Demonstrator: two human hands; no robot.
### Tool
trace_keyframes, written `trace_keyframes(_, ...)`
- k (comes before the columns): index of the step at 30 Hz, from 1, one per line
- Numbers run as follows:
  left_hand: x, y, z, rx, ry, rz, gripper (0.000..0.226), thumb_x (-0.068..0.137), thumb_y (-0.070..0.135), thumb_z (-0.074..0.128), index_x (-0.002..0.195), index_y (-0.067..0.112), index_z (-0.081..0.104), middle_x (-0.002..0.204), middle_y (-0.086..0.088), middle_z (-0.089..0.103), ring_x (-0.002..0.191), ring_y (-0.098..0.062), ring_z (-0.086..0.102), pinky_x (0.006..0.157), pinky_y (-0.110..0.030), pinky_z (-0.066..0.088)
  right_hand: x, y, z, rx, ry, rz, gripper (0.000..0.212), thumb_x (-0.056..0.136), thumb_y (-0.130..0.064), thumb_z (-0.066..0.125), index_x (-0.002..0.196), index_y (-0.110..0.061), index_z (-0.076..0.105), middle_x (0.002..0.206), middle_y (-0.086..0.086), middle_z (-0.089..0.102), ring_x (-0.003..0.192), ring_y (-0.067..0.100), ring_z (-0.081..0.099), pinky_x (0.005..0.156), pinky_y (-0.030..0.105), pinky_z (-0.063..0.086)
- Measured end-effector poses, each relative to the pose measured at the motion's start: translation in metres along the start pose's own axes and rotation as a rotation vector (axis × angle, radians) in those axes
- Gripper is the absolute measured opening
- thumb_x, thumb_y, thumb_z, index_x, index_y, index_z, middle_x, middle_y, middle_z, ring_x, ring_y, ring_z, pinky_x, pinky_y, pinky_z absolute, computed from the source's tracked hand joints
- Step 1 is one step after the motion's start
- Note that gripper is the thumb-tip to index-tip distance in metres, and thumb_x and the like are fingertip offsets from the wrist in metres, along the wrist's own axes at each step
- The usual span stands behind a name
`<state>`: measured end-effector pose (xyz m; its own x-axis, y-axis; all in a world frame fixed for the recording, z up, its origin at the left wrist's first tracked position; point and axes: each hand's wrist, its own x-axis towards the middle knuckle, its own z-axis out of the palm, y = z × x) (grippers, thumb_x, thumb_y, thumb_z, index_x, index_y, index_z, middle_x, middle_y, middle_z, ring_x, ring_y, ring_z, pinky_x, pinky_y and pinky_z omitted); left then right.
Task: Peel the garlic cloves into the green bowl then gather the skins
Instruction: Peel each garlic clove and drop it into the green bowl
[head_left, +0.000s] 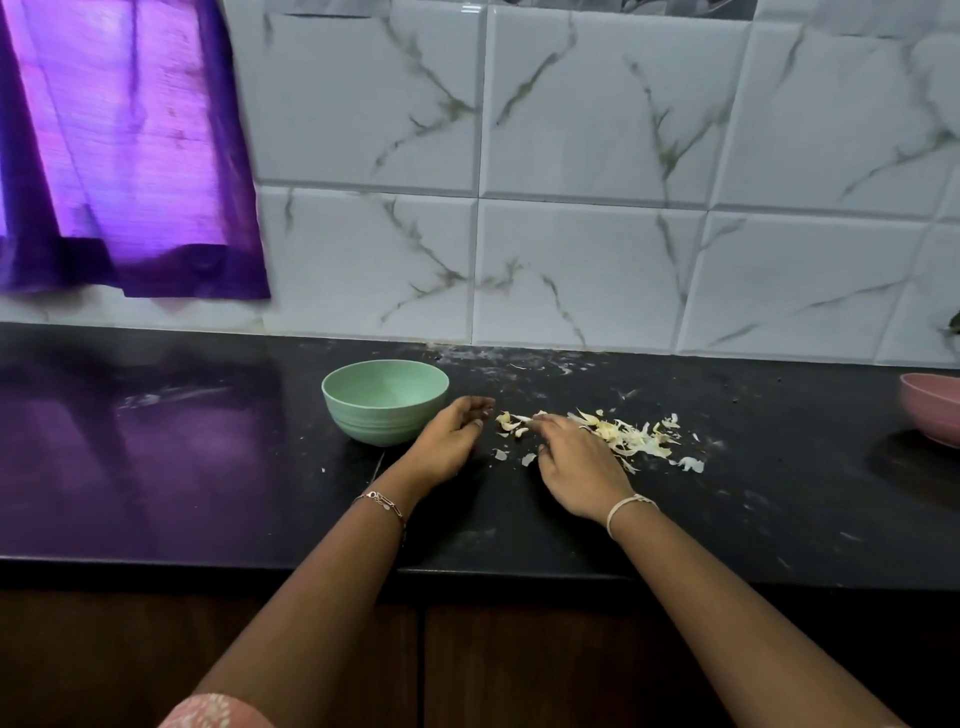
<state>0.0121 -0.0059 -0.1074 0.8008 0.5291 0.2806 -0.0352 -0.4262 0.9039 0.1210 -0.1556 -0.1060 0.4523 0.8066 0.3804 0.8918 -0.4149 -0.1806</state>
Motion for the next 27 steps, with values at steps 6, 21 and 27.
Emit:
trace_keyframes(6, -0.002, 0.004, -0.002, -0.08, 0.145, -0.03, 0.036, 0.103, 0.029, 0.039, 0.131, 0.013, 0.054, 0.135, -0.002, 0.055, 0.118, -0.008, 0.05, 0.092, -0.018, 0.033, -0.011, -0.052, 0.001, 0.044, -0.32, -0.217, 0.059, 0.102, -0.03, 0.036, 0.155, -0.016, 0.015, 0.164, -0.001, 0.009, 0.15, 0.012, 0.001, 0.12, 0.044, -0.001)
trace_keyframes(21, -0.003, 0.001, 0.007, 0.181, 0.098, 0.062, 0.025, 0.096, 0.025, 0.056, 0.117, 0.015, 0.064, 0.115, 0.004, 0.065, 0.11, -0.008, 0.056, 0.09, -0.018, 0.038, -0.005, -0.019, 0.0, -0.105, -0.415, -0.034, 0.072, 0.099, -0.06, 0.015, 0.156, -0.016, 0.006, 0.164, -0.003, 0.001, 0.15, 0.01, -0.004, 0.119, 0.05, -0.011)
trace_keyframes(27, 0.021, -0.001, 0.021, 0.567, 0.066, 0.211, 0.029, 0.086, 0.013, 0.059, 0.112, 0.024, 0.068, 0.12, 0.001, 0.063, 0.116, -0.015, 0.055, 0.101, -0.035, 0.044, -0.02, 0.02, -0.018, -0.127, -0.422, 0.035, 0.071, 0.099, -0.06, 0.015, 0.156, -0.02, 0.005, 0.164, -0.006, 0.002, 0.15, 0.008, -0.002, 0.119, 0.049, -0.01)
